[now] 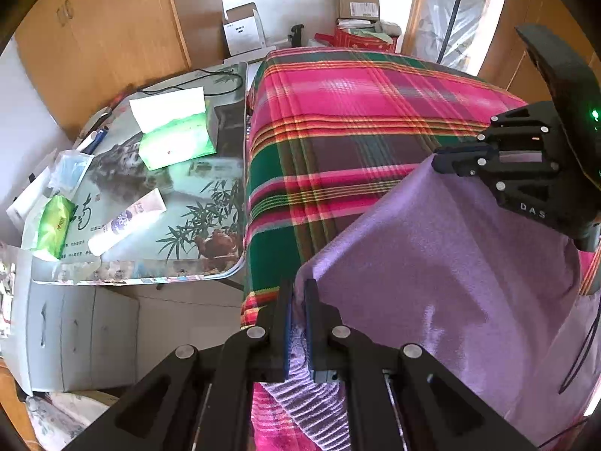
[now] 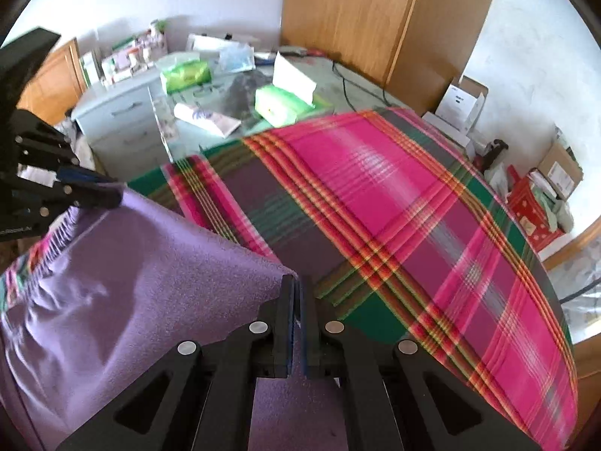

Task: Fold clothes

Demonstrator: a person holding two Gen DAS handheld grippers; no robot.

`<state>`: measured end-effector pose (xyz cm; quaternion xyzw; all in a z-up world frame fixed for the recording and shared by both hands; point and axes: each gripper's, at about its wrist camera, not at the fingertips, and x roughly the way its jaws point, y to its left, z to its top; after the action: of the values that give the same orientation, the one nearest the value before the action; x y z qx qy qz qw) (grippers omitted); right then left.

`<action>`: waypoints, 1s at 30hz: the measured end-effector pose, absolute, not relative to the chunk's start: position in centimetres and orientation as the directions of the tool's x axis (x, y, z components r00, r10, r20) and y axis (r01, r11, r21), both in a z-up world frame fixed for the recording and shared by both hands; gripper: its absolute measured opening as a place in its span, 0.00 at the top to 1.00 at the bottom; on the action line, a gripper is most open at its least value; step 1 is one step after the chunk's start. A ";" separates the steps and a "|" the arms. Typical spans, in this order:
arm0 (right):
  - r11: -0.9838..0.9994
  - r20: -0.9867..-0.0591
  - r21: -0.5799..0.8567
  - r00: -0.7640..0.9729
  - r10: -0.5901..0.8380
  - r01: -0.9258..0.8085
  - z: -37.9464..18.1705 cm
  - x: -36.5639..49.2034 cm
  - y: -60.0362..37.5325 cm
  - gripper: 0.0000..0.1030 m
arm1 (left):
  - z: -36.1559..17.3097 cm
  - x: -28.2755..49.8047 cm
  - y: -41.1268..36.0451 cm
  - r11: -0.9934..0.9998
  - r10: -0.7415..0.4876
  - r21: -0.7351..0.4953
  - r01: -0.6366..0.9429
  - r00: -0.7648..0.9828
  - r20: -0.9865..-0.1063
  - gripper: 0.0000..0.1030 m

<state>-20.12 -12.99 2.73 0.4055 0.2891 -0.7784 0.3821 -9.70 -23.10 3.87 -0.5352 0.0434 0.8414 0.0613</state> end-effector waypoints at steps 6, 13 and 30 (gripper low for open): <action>-0.552 -0.861 -0.172 -0.397 -0.319 0.816 2.4 -20.1 -13.3 0.96 | 3.7 -9.6 -23.5 -0.993 0.065 -0.016 -0.121 -0.421 -0.905 0.91; -0.579 -0.843 -0.173 -0.424 -0.331 0.797 5.1 -19.1 -12.1 0.87 | 6.3 -7.2 -25.5 -0.994 0.106 -0.092 -0.054 -0.433 -0.895 0.85; -0.662 -0.813 0.027 -0.369 -0.451 0.749 13.4 -10.3 -2.6 0.77 | 6.6 5.5 -25.3 -0.962 0.267 -0.273 -0.029 -0.320 -0.909 0.68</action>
<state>-10.29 -2.58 13.38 0.4214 0.1771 -0.8082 0.3712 5.48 -25.33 6.58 -0.5759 -0.1036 0.8057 0.0918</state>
